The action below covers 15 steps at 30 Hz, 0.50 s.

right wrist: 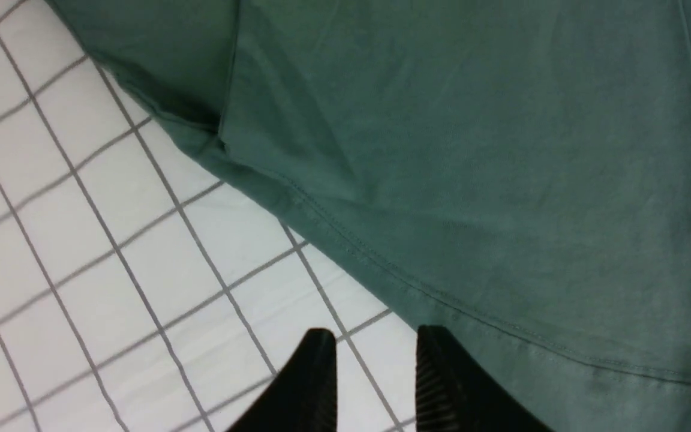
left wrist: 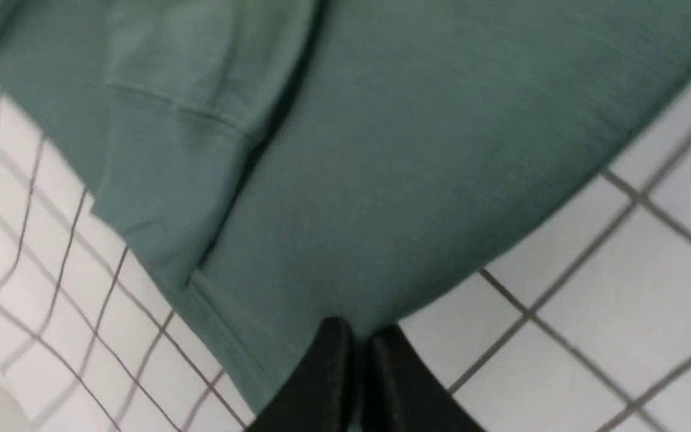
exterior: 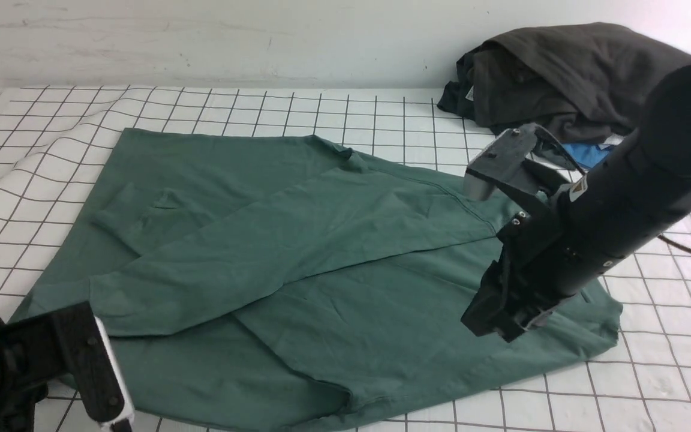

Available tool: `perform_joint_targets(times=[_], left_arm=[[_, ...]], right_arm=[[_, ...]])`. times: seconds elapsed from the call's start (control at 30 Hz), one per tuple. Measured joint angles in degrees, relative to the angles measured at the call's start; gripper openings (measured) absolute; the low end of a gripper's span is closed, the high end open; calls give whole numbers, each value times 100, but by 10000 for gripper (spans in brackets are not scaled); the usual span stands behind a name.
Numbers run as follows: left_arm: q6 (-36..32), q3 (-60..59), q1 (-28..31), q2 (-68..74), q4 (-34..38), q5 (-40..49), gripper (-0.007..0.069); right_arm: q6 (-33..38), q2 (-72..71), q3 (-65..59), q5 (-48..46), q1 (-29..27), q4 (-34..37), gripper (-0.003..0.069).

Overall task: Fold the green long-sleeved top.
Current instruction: Use both arms simultaneously to clamp the lower edge of the clothing fabric

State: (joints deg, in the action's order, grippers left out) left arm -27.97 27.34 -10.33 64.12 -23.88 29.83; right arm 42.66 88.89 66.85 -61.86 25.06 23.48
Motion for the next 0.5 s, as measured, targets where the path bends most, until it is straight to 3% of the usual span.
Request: perform_joint_targets(times=[0.13, 0.23, 0.37, 0.5], left_arm=[[1629, 0, 0, -136, -22, 109, 4], [2361, 0, 0, -136, -201, 129, 6], [2694, 174, 0, -136, -301, 231, 6], [2843, 290, 0, -136, -329, 261, 6]], right_arm=[[426, -46, -362, 112, 0, -680, 180], [506, 65, -788, 570, 0, -1264, 237], [544, 405, -1276, 1260, 0, -2226, 379], [544, 836, -1585, 1811, 0, -3061, 463]])
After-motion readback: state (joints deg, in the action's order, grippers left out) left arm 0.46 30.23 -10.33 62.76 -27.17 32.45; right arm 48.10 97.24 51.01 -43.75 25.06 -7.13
